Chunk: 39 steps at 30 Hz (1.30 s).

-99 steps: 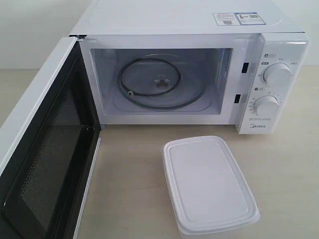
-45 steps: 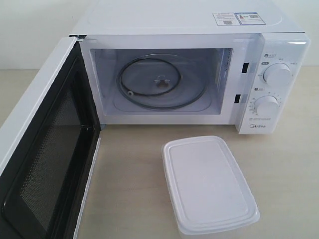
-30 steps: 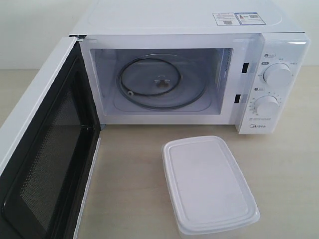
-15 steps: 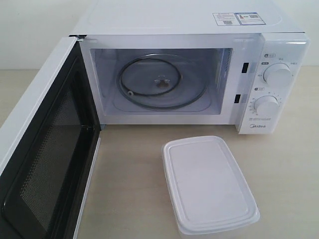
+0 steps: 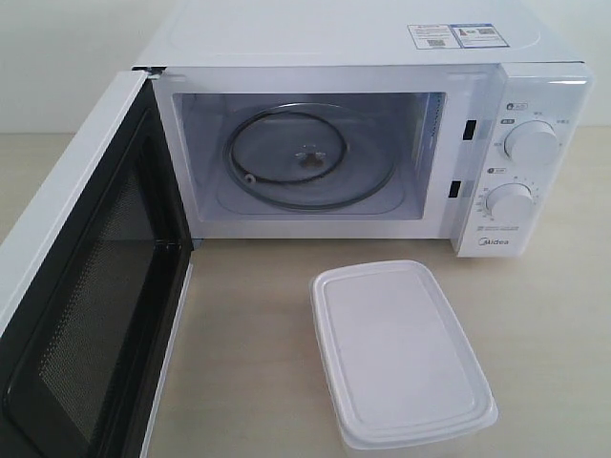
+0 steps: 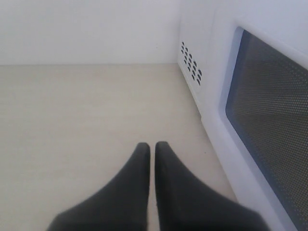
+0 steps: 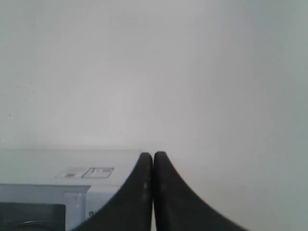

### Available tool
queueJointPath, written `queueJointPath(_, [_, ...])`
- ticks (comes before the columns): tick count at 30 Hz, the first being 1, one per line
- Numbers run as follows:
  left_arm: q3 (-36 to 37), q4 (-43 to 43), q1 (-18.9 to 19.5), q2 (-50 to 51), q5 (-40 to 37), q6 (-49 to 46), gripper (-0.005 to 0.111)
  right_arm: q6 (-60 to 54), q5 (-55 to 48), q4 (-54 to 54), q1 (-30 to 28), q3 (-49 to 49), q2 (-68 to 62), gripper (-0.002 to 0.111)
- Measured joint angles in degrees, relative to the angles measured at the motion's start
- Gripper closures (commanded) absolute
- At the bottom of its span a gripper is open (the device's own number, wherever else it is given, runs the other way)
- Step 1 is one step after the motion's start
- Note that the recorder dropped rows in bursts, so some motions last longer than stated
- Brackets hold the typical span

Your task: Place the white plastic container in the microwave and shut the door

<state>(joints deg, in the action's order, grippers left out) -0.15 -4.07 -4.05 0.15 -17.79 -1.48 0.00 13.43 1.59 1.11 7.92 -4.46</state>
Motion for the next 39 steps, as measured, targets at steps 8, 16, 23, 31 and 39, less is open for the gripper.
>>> queueJointPath(8, [0.0,0.0,0.0,0.0,0.0,0.0,0.102,-1.2,-1.1,0.1,0.0,10.1,-17.8,0.109])
queueJointPath(16, [0.0,0.0,0.0,0.0,0.0,0.0,0.102,2.5,-0.3,0.1,0.0,10.5,-24.1,0.109])
queueJointPath(23, [0.0,0.0,0.0,0.0,0.0,0.0,0.102,4.5,3.0,0.1,0.0,10.7,-24.2,0.109])
queueJointPath(31, [0.0,0.0,0.0,0.0,0.0,0.0,0.102,5.0,11.1,0.1,0.0,10.8,-25.2,0.109])
queueJointPath(39, [0.0,0.0,0.0,0.0,0.0,0.0,0.102,4.3,18.7,3.4,0.0,10.8,-41.6,0.109])
